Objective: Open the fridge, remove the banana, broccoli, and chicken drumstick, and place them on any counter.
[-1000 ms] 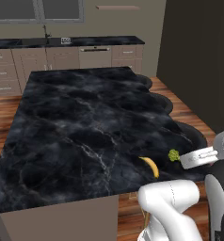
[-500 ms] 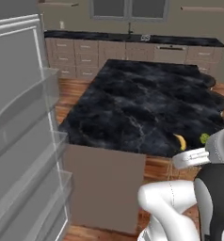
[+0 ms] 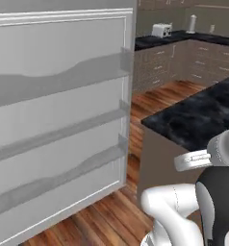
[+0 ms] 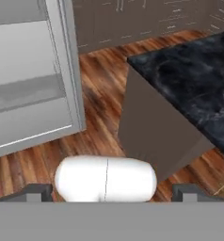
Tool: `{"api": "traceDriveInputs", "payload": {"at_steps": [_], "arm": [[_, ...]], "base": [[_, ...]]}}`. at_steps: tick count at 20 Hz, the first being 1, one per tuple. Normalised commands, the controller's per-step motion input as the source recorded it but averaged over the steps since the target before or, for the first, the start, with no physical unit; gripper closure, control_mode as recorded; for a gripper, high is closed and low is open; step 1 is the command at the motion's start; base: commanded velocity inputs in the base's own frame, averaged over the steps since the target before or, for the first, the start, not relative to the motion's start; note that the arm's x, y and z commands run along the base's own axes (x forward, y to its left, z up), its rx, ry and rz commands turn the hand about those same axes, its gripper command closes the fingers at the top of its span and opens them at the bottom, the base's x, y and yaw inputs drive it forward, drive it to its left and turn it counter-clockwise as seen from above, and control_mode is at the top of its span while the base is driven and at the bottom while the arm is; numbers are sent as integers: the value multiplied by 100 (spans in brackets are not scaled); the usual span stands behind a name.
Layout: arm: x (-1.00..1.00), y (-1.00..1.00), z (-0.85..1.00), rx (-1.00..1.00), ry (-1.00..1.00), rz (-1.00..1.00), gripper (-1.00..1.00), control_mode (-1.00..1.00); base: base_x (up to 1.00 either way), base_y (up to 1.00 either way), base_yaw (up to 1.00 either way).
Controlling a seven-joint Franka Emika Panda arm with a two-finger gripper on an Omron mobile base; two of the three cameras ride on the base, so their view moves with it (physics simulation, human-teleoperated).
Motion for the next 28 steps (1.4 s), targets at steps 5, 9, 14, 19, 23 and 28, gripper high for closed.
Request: {"api": "traceDriveInputs", "payload": {"at_steps": [5,9,14,19,23,28], "arm": [[0,0,0,0,0,0,-100,100],[0,0,0,0,0,0,-100,100],[0,0,0,0,0,0,-100,100],[0,0,0,0,0,0,-100,100],[0,0,0,0,0,0,-100,100],[0,0,0,0,0,0,-100,100]], "base": [[-4,0,100],[-5,0,100],[-4,0,100],[-2,1,100],[13,0,98],[26,2,76]]}}
